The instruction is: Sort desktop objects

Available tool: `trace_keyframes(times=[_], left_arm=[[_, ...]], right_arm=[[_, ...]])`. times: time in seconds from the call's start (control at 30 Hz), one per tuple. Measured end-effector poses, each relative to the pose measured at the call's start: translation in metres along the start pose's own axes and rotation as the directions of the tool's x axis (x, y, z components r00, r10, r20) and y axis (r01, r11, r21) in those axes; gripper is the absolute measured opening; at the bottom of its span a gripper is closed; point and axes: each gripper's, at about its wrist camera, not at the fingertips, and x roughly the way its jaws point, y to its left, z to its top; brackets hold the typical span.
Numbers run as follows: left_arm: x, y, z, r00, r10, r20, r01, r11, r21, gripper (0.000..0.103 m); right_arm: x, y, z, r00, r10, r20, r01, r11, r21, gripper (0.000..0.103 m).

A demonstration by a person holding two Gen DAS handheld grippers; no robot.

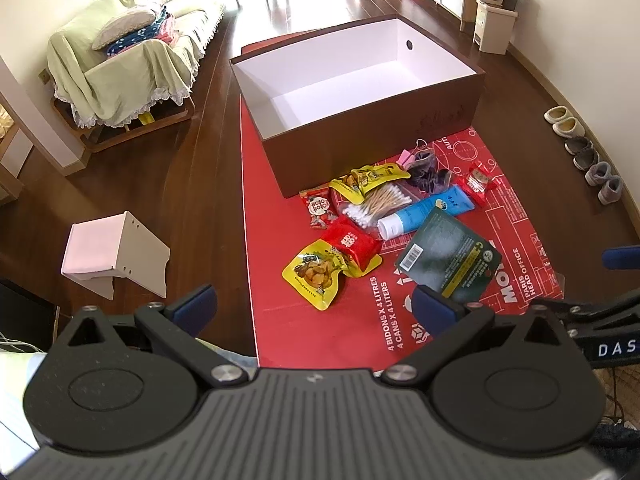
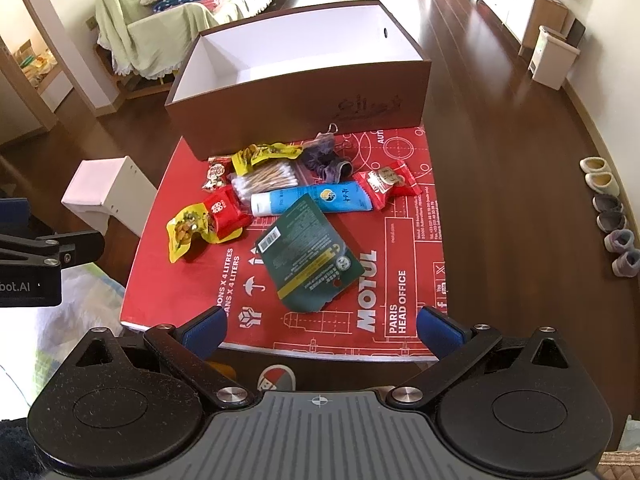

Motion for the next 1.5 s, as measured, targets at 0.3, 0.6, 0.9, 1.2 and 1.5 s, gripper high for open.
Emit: trace_keyframes(times=[0.3, 0.6, 0.9, 1.2, 1.5], left_arm=[[-0.001, 0.000, -0.010, 1.000, -0.004, -0.005, 0.004, 1.000, -0.004, 0.102], [-0.005, 0.003, -0.012, 1.000, -0.005, -0.008, 0.005, 1.000, -0.019, 0.102], [-0.005, 0.004, -0.012, 1.000, -0.010, -0.009, 0.009, 1.000, -0.018, 0.102], [-0.007, 0.006, -0.012, 1.000, -0.013, -0.007, 0.013, 1.000, -0.022, 0.102], [-0.007, 0.007, -0.013, 1.000, -0.012, -0.005, 0.012, 1.000, -0.026, 0.102]], right_arm=[[0.007, 0.010, -0.006, 1.000, 0.016, -0.013, -0.016, 1.000, 0.002, 0.103], [0.007, 0.011, -0.008, 1.000, 0.023, -0.011, -0.023, 1.000, 0.006, 0.103], [0.008, 0.010, -0.011, 1.000, 0.027, -0.015, -0.027, 1.000, 0.015, 0.103], [0.008, 0.012, -0.011, 1.000, 0.023, -0.014, -0.023, 1.000, 0.001, 0.103], [0.006, 0.014, -0.012, 1.000, 0.017, -0.011, -0.017, 1.000, -0.005, 0.103]])
